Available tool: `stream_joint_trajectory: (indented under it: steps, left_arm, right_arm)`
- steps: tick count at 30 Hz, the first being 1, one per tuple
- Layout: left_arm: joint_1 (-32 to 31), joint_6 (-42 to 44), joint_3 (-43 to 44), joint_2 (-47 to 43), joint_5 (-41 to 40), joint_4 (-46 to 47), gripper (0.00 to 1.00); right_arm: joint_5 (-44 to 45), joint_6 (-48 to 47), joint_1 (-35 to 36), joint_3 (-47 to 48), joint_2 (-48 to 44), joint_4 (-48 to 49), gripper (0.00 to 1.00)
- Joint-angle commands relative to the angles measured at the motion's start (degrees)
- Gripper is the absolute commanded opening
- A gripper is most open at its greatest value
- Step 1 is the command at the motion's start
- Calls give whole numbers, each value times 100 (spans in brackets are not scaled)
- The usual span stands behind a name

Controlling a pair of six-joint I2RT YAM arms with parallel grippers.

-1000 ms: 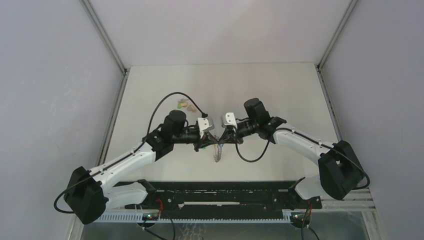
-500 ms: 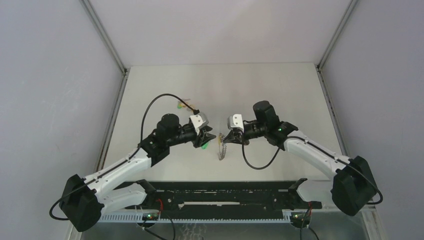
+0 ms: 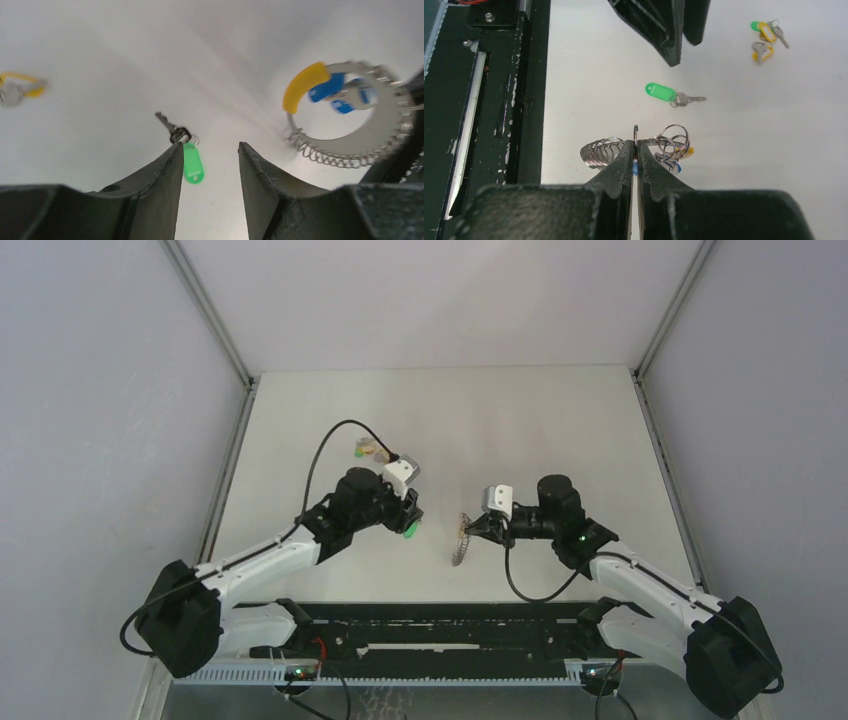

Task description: Put the keys on the keyring

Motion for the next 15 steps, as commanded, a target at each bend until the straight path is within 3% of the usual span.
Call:
stream_joint_trajectory:
  steps: [1,6,15]
  left_arm:
    - [-20,-246,528,491,-547,-591,49]
    - [-56,-166,979,1078,-729,-1163,47]
    - [-340,378,2035,2272,-1338,-2269,46]
  right_arm:
    - [280,675,-30,-322,-412,1160,0]
    - [450,938,-43,-576,-553,1596,0]
    - [576,915,-60,-610,-879,1452,0]
